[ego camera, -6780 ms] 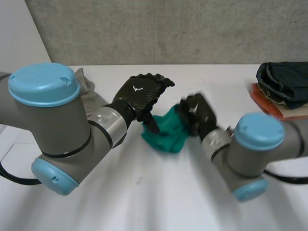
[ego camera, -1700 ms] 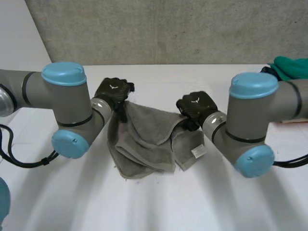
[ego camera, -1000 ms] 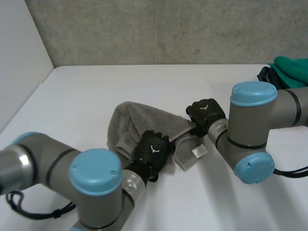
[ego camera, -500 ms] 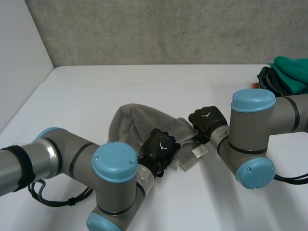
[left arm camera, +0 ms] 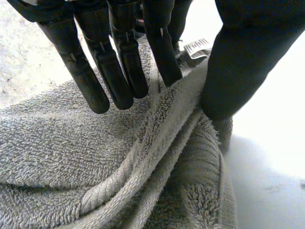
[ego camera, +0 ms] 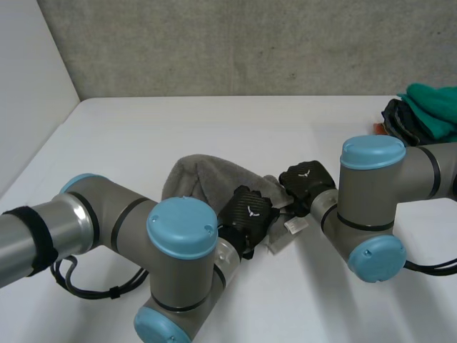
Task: Fold the laundry.
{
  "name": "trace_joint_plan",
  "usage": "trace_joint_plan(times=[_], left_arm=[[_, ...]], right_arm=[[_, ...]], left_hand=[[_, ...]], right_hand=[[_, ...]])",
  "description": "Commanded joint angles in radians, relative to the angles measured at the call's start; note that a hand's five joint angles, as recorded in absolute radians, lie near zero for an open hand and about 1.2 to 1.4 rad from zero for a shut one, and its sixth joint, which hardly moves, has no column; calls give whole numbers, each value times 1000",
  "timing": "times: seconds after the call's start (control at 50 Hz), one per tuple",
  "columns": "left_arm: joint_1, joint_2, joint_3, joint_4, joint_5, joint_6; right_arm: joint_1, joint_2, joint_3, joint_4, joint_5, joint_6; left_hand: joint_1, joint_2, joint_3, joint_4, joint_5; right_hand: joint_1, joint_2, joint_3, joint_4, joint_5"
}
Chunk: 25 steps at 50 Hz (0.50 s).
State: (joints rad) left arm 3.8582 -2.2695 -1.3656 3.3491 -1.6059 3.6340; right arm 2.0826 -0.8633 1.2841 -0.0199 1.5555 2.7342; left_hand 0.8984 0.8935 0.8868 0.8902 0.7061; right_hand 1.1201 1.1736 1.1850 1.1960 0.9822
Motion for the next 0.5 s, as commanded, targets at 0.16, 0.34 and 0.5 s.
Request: trace_joint_plan(times=[0.16, 0.34, 0.5], left_arm=[[9, 86, 8, -23, -9, -12], [159, 485, -67, -42, -3, -158], [380, 636, -96, -79, 12, -173]], right_arm=[[-3, 12, -17, -3, 9, -59], [-136, -179, -19, -11, 11, -200], [-205, -407, -51, 9, 5, -318]], left_hand=[[498, 503, 509, 506, 516], [498, 503, 509, 506, 516], [498, 503, 509, 506, 516]], right_hand=[[276, 223, 211, 200, 240], [276, 223, 211, 200, 240], [276, 223, 211, 200, 240]])
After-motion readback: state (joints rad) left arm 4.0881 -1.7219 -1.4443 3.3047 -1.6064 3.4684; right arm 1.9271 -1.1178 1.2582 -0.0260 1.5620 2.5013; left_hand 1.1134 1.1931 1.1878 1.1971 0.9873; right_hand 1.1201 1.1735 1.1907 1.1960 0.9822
